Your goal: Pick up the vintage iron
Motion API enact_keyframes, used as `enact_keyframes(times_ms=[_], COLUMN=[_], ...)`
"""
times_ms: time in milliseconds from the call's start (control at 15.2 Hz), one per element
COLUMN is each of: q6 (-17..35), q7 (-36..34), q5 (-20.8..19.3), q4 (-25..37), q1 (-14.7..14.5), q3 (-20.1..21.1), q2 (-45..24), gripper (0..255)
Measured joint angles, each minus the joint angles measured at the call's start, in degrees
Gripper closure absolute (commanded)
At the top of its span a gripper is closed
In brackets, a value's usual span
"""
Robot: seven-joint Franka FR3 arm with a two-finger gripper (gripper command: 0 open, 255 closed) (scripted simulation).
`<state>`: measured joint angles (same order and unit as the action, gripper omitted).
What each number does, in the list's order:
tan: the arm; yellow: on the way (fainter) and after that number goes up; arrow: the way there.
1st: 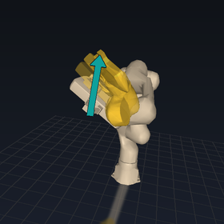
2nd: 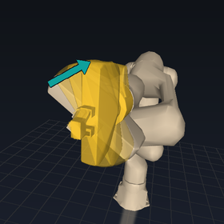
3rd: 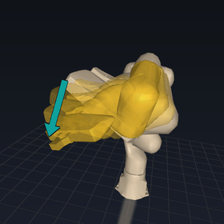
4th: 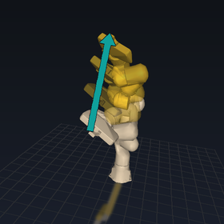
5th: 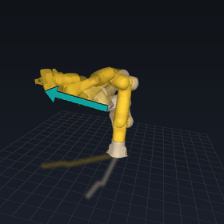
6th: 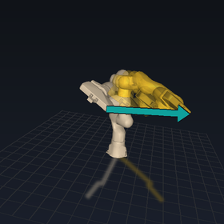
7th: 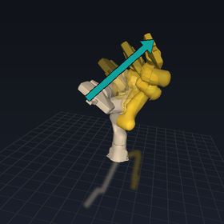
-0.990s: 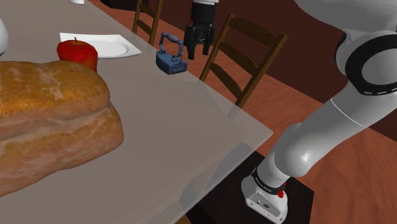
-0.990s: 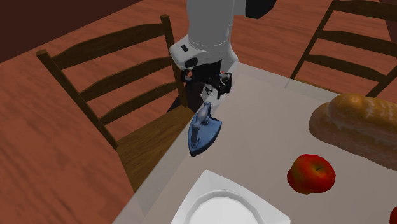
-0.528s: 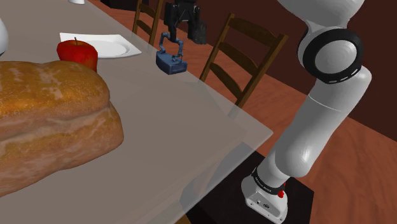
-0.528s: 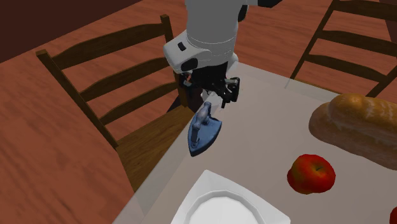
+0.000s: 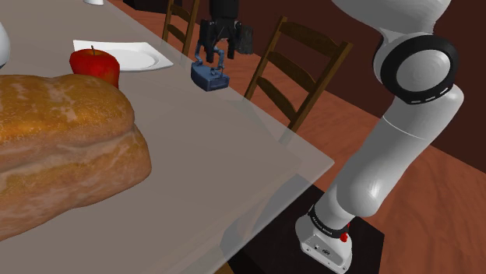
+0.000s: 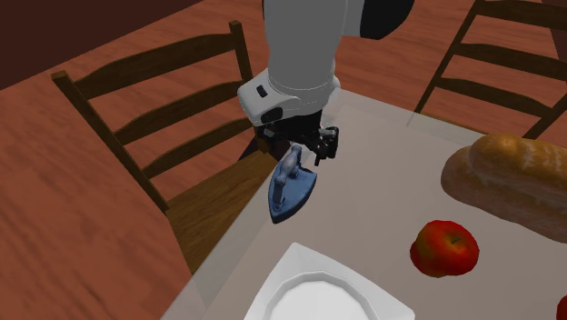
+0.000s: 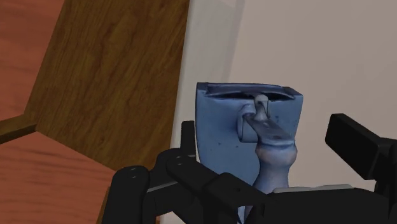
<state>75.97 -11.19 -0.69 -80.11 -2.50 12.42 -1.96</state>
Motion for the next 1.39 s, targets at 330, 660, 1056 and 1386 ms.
enact_keyframes(times_ms=[330,660,1056,1386], q6=[0.3,0.2,-4.6,-9.8], q7=[0.1,0.0,-0.3,-0.7], q5=[0.0,0.0,-0.6,-1.3], q4=[-0.4,-0.2,7.2,15.2], q1=[0.0,0.0,-0.3,-0.8], q3=[0.0,0.0,0.2,0.5], q2=[0.1,0.0,-2.6,-5.5], gripper=[255,255,255,255])
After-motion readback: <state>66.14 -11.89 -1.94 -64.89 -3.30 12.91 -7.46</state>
